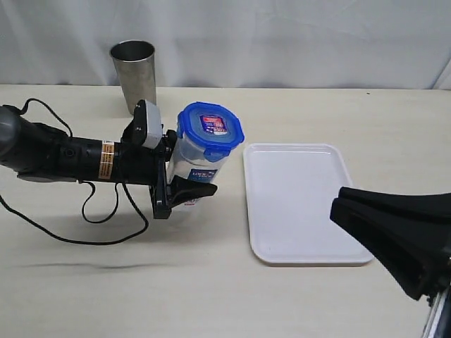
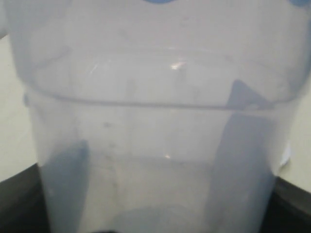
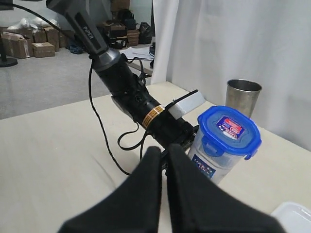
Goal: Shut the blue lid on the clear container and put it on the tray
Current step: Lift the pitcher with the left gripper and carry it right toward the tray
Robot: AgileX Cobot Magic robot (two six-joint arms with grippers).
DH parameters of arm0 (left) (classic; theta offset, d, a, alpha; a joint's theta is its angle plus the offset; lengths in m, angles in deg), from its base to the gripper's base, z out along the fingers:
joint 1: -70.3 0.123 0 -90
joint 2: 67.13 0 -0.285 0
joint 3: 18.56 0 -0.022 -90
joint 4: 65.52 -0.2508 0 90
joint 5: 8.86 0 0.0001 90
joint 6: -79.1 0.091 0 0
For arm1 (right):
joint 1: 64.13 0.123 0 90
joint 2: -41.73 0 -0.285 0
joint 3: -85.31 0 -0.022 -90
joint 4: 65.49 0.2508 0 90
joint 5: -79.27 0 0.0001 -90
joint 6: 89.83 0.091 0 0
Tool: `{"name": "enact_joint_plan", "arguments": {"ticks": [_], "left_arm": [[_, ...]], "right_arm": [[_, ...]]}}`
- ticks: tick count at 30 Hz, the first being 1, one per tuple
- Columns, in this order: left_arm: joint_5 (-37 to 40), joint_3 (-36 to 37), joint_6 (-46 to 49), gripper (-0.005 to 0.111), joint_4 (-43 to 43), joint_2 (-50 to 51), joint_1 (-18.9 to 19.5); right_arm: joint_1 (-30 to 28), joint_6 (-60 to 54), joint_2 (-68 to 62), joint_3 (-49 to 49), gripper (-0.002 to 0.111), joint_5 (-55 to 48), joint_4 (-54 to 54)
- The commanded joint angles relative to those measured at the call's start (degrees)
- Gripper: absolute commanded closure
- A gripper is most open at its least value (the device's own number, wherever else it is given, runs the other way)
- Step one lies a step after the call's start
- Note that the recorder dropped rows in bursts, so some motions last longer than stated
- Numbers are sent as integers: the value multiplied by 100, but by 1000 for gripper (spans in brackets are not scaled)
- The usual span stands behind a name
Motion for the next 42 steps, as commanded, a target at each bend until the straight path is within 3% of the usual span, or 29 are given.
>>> {"name": "enact_joint_plan", "arguments": {"ticks": [1,5,10,17,20,23,32,38,42], "left_arm": [[-851,-33,122,107,625,-67,0],[-924,-33,-11,107,859,-67,-226],[-924,-33,-239,107,1120,-67,-806],[-887,-33,-70,107,1093,-124,-865],[-227,-44,174,107,1104,-183,-936],[1058,-169,211,107,1081,-298,-1105],[3296,-1221,234,107,388,-339,-1559],[4143,-1709,483,107,-497,-339,-1803],[4595,-1786,803,107,-613,-339,-1923]], "right_arm": [[-3,-10,614,-230,104,-54,-21],[-3,-10,1716,-606,104,-176,214],[-3,-125,3006,-1577,104,754,261],[-3,-250,3206,-1749,104,909,328],[-3,-392,3206,-1749,104,978,328],[-3,-500,3206,-1749,104,940,328],[-3,-671,3206,-1749,104,737,328],[-3,-671,3206,-1749,104,683,475],[-3,-671,3206,-1749,104,676,475]]}}
